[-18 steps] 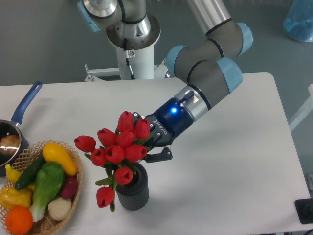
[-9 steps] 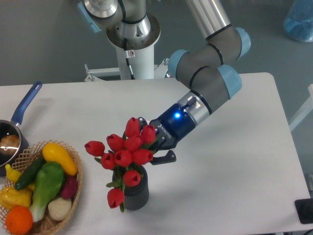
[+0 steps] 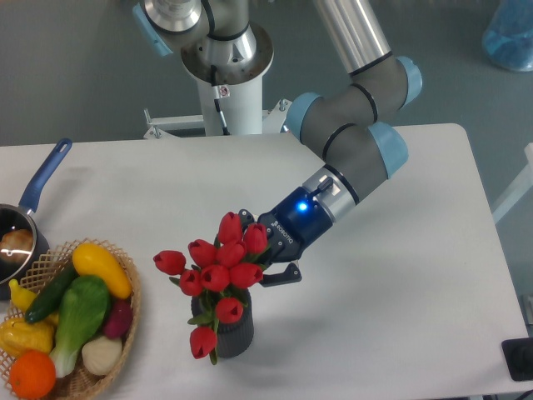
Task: Insert the flowers into the vase
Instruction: 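Push the tulips further down into the vase, then open the gripper to release the tulips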
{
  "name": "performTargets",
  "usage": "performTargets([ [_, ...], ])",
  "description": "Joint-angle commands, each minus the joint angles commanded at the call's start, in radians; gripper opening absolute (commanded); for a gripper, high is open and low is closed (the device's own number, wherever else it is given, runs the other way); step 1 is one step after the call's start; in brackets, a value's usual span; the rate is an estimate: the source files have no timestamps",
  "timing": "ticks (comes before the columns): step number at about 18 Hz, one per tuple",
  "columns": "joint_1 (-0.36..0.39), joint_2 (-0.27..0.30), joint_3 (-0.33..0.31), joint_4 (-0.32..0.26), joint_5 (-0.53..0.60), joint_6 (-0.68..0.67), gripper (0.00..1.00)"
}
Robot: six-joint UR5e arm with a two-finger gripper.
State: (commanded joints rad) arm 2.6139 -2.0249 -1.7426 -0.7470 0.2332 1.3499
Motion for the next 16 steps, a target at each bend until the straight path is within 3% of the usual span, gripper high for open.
performTargets([
  [1,0.002,0.000,-0.002,0.000,0.000,0.000,0.59],
  [3,0.005,0.000,-0.006,0.000,0.000,0.003,0.95],
  [4,0.005,0.000,-0.008,0.000,0.000,0.003,1.00],
  [13,0.017,0.006,-0.006,0.000,0.005,0.005,1.00],
  [16,0.037,0.015,-0.003,0.000,0.073,0.005,1.00],
])
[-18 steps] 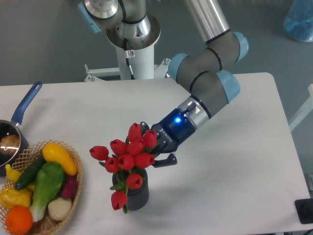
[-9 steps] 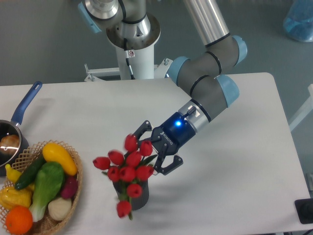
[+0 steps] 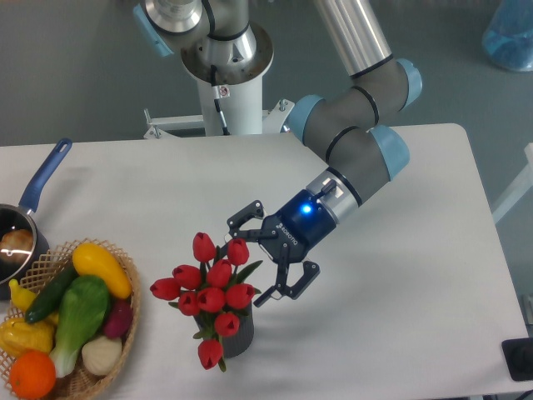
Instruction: Insert the flowers into the vase
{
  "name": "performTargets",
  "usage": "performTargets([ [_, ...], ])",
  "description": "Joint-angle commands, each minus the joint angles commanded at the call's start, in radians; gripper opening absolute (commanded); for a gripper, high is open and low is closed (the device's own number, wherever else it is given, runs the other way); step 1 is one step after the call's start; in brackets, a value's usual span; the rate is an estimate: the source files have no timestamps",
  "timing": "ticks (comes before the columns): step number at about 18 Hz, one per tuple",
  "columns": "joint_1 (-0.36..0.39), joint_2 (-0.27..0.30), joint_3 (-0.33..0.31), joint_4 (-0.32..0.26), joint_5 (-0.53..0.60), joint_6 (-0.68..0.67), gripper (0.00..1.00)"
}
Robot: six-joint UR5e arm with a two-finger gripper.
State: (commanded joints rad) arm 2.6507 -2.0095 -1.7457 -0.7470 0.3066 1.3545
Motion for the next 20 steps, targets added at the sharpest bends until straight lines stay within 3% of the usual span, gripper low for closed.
performTargets([
  [6,0.129,0.058,-0.035,-0.002,0.069,0.000,1.00],
  [9,0.166,0.077,-0.014,0.003,0.138,0.000,1.00],
  [16,0.170,0.069,0.055,0.003,0.449,0.057,1.00],
  [20,0.169,0.043,0.074,0.003,0.746,0.057,1.00],
])
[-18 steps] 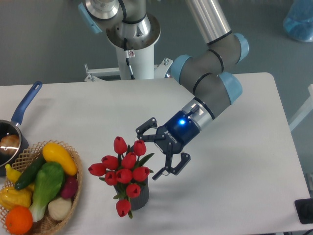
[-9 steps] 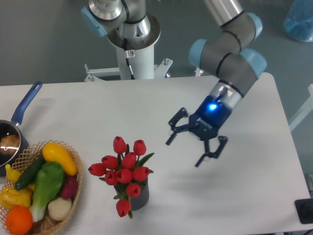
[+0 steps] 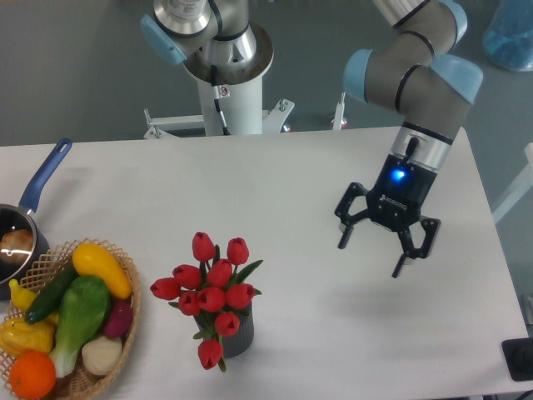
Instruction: Insert the flowers into the vase
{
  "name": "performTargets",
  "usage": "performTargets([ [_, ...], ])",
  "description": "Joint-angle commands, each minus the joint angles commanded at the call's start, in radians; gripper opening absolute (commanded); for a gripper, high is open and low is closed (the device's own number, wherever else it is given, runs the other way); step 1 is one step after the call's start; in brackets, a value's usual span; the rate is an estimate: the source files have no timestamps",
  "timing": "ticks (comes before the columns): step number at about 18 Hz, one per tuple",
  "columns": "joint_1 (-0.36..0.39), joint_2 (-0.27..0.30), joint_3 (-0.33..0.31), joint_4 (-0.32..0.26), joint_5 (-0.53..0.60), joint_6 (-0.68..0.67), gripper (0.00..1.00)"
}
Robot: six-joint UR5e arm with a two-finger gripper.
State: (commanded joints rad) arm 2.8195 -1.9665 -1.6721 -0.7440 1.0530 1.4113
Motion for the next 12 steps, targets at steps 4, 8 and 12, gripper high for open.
performTargets([
  [4,-0.006,-0.020,0.031,0.000,0.150,0.002,1.00],
  [8,-0.006,-0.038,0.044,0.000,0.243,0.002,1.00],
  [12,-0.006,-0.058,0.058,0.000,0.326,0.014,1.00],
])
